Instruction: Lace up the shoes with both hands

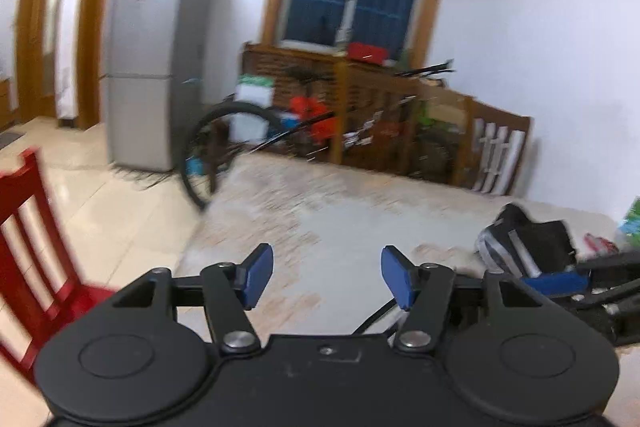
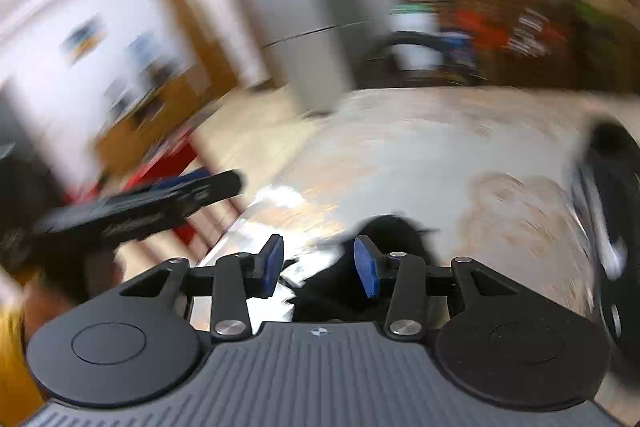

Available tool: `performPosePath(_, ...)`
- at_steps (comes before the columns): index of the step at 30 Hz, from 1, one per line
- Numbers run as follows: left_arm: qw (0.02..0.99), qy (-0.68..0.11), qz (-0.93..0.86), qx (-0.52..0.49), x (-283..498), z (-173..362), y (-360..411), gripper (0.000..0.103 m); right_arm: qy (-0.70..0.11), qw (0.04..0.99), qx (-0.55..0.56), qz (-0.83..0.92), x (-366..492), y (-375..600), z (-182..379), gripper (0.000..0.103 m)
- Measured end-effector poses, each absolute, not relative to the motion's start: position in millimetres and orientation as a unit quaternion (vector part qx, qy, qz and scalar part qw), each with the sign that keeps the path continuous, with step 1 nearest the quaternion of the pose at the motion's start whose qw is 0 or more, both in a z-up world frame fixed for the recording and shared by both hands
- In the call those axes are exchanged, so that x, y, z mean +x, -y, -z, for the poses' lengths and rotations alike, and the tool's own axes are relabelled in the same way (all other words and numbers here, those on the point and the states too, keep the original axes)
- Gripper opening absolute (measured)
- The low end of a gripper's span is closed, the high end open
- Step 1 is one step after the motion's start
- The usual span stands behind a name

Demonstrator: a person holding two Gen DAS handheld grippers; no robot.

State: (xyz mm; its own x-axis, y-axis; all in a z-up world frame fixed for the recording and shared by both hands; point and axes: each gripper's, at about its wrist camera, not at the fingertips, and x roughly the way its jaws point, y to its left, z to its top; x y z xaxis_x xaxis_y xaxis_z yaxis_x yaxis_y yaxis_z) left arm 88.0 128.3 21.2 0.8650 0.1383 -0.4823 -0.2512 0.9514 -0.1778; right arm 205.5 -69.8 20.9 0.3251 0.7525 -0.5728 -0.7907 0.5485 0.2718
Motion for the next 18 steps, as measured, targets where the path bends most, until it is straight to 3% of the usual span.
performPosePath(7, 0.942, -0.265, -0.142, -0.146, 37.6, -2.5, -140.3, 0.059, -0.322, 0.748, -0.325, -0.481, 181.0, -28.8, 5.2, 0.043)
performPosePath(9, 0.941, -0.267, -0.138, -0.155, 30.2, -1.6, -139.7, 0.059, -0.312, 0.75, -0.365, -0.454, 183.1, -43.2, 15.6, 0.029)
performPosePath(10, 0.941, -0.268, -0.134, -0.159, 27.2, -2.2, -139.2, 0.059, -0.316, 0.753, -0.366, -0.447, 185.7, -47.2, 16.7, 0.002)
performPosePath(14, 0.945, -0.268, -0.107, -0.156, 24.3, -8.0, -132.0, 0.059, -0.328, 0.816, -0.173, -0.444, 205.3, -13.1, -25.7, 0.002)
performPosePath(18, 0.948, -0.281, -0.067, -0.138, 35.5, -9.6, -117.1, 0.06, -0.277, 0.892, -0.034, -0.356, 224.6, 33.1, -58.8, 0.005)
